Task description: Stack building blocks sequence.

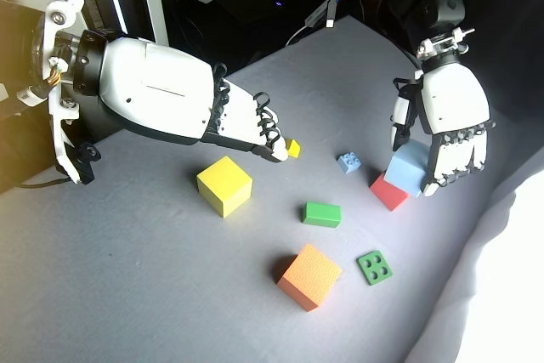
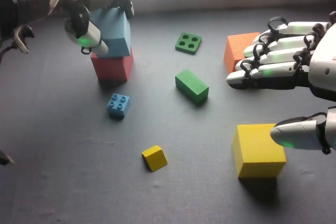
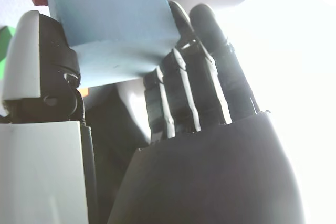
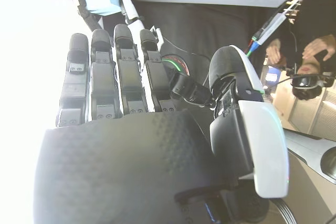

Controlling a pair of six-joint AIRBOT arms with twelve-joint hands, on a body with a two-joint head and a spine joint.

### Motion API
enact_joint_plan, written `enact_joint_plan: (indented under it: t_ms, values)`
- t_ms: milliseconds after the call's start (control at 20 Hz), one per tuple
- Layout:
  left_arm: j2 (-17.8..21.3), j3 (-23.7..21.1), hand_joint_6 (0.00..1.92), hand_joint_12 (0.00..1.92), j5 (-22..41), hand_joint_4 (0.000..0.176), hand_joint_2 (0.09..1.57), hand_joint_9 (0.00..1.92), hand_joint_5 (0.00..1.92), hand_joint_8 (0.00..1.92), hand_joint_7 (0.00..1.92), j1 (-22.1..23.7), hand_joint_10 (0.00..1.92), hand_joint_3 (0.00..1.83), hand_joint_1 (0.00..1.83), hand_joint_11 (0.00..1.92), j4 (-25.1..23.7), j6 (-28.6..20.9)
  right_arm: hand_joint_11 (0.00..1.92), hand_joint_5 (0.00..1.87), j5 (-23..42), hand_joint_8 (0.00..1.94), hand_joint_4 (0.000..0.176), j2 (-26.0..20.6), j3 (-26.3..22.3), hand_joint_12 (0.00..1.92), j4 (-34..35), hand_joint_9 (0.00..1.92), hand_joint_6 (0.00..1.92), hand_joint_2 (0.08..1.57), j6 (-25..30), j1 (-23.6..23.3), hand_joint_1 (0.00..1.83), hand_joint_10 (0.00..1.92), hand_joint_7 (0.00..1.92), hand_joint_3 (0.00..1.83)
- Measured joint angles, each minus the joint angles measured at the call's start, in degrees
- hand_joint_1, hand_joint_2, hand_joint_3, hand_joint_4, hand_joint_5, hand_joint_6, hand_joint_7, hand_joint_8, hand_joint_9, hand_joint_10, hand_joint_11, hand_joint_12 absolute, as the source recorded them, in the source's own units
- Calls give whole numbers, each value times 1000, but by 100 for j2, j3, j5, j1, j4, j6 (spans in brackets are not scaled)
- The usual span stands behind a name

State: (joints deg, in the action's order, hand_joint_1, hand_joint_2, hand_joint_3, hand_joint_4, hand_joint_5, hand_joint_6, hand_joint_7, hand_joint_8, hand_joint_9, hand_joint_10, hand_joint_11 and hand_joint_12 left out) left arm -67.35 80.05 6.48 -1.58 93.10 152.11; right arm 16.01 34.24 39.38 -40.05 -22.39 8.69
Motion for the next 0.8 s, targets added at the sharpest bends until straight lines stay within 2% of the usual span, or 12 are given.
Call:
enact_joint_plan:
  t_ms: [100, 200, 250, 300, 350, 450, 500, 600, 650, 700, 800]
  values:
    - [0, 0, 8, 1105, 20, 0, 1107, 587, 599, 13, 677, -26, 163, 0, 967, 135, 39, 2, 0, 223, -4, 1, 0, 0, 0, 255, -2, 146, 1, 1339, 0, 0, 3, 2, 222, 4]
    - [-7, 17, 1, 1029, 33, 0, 1114, 555, 519, 2, 596, -81, 46, 0, 881, 83, 57, 15, 0, 227, 0, 3, 0, 0, 0, 271, 0, 153, 8, 1335, 2, 0, 23, 5, 231, 0]
    - [-9, 15, 0, 987, 37, 0, 1105, 541, 497, 0, 574, -92, 22, 0, 868, 83, 57, 20, 0, 221, -4, 1, 0, 0, 0, 252, 0, 147, 5, 1337, 0, 0, 18, 2, 226, 0]
    - [-31, 17, 0, 967, 76, 0, 1104, 516, 456, 0, 535, -92, 7, 0, 815, 67, 61, 22, 0, 241, -4, 5, 0, 0, 0, 329, -2, 169, 8, 1332, 0, 0, 43, 8, 245, 0]
    - [-28, 17, 0, 930, 87, 0, 1095, 509, 450, 0, 517, -109, 2, 0, 761, 79, 59, 24, 0, 220, -2, 3, 0, 0, 0, 286, 0, 145, 5, 1339, 2, 0, 37, 6, 222, 2]
    - [-28, 17, 0, 914, 81, 0, 1067, 487, 434, 0, 490, -109, 0, 0, 707, 74, 63, 24, 0, 243, -2, 4, 0, 0, 0, 357, 0, 155, 10, 1333, 2, 0, 80, 9, 231, 0]
    - [-28, 17, 0, 914, 76, 0, 1063, 428, 389, 0, 435, -109, 0, 0, 645, 14, 63, 22, 0, 265, -2, 9, 0, 0, 0, 460, 0, 186, 12, 1325, 2, 0, 104, 17, 259, 0]
    - [-31, 17, 0, 874, 63, 0, 1026, 390, 366, 1, 398, -109, 1, 0, 522, 0, 61, 24, 0, 244, -2, 3, 0, 0, 0, 405, 0, 177, 1, 1327, 0, 0, 94, 9, 241, 0]
    - [-31, 17, 0, 821, 66, 0, 1002, 367, 354, 1, 380, -109, 2, 0, 498, 0, 61, 31, 0, 212, -2, 4, 0, 0, 0, 265, 0, 122, 2, 1331, 2, 2, 80, 9, 196, 2]
    - [-31, 17, 0, 717, 57, 0, 991, 315, 318, 2, 332, -109, 1, 0, 478, 0, 63, 39, 0, 233, -2, 13, 0, 0, 0, 245, 0, 137, 11, 1323, 0, 2, 123, 17, 215, 0]
    - [-31, 17, 4, 732, 52, 0, 972, 317, 319, 5, 329, -109, 5, 0, 448, 0, 72, 46, 0, 230, 0, 6, 0, 0, 0, 217, 0, 130, 7, 1319, 0, 0, 139, 12, 210, 0]
